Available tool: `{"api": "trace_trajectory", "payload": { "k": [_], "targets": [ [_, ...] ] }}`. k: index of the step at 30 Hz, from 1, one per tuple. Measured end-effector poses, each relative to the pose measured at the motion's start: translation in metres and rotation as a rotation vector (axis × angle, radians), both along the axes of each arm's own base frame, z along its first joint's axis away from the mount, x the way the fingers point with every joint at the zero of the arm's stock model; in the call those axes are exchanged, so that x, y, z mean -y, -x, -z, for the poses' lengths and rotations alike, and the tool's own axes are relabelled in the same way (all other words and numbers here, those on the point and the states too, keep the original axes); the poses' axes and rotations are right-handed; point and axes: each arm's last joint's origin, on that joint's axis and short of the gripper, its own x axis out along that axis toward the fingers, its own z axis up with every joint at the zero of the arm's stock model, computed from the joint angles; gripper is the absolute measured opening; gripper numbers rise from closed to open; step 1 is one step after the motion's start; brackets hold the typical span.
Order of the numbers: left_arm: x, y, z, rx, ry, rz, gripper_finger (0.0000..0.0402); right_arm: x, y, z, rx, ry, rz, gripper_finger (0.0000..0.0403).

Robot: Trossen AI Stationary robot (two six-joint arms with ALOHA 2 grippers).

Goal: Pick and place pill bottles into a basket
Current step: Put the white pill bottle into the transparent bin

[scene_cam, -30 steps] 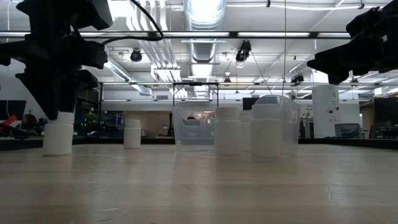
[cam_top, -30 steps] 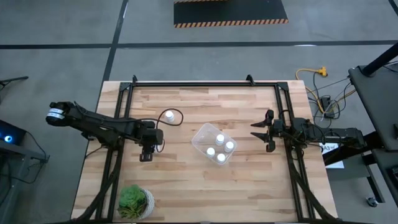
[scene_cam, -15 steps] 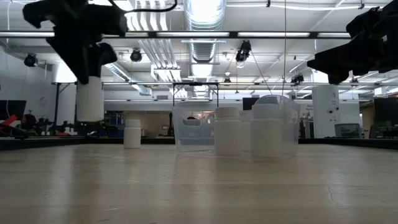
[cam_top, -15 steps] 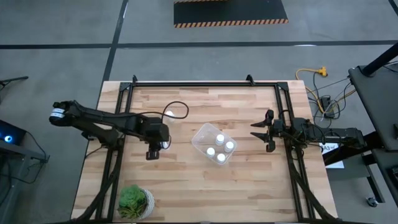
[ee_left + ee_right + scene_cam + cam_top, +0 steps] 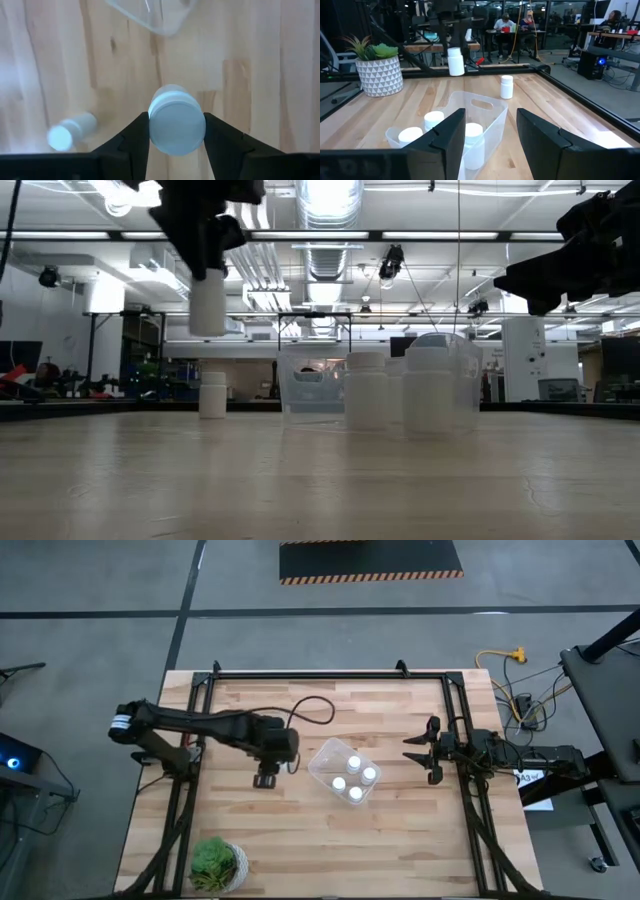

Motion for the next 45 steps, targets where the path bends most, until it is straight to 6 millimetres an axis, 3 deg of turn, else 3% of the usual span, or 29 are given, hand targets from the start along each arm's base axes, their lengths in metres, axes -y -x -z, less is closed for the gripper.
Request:
{"api": "trace_trajectory", "payload": {
  "k": [13, 24, 33, 45],
  "targets": [
    [-0.027, -0.055, -0.026, 0.049, -0.039, 0.035, 0.0140, 0.000, 0.000, 0.000, 0.000, 0.000, 0.000, 0.0166],
    [-0.033, -0.093, -0.018, 0.008, -0.057, 0.094, 0.0140, 0.000, 0.000, 0.000, 0.000, 0.001, 0.000, 0.0166],
    [-0.035, -0.108, -0.021, 0.048, -0.069, 0.118, 0.0140, 0.000, 0.000, 0.000, 0.000, 0.001, 0.000, 0.0166],
    [-0.042, -0.115, -0.009, 0.017, -0.074, 0.114, 0.0140, 0.000, 0.000, 0.000, 0.000, 0.000, 0.000, 0.0166]
  ]
}}
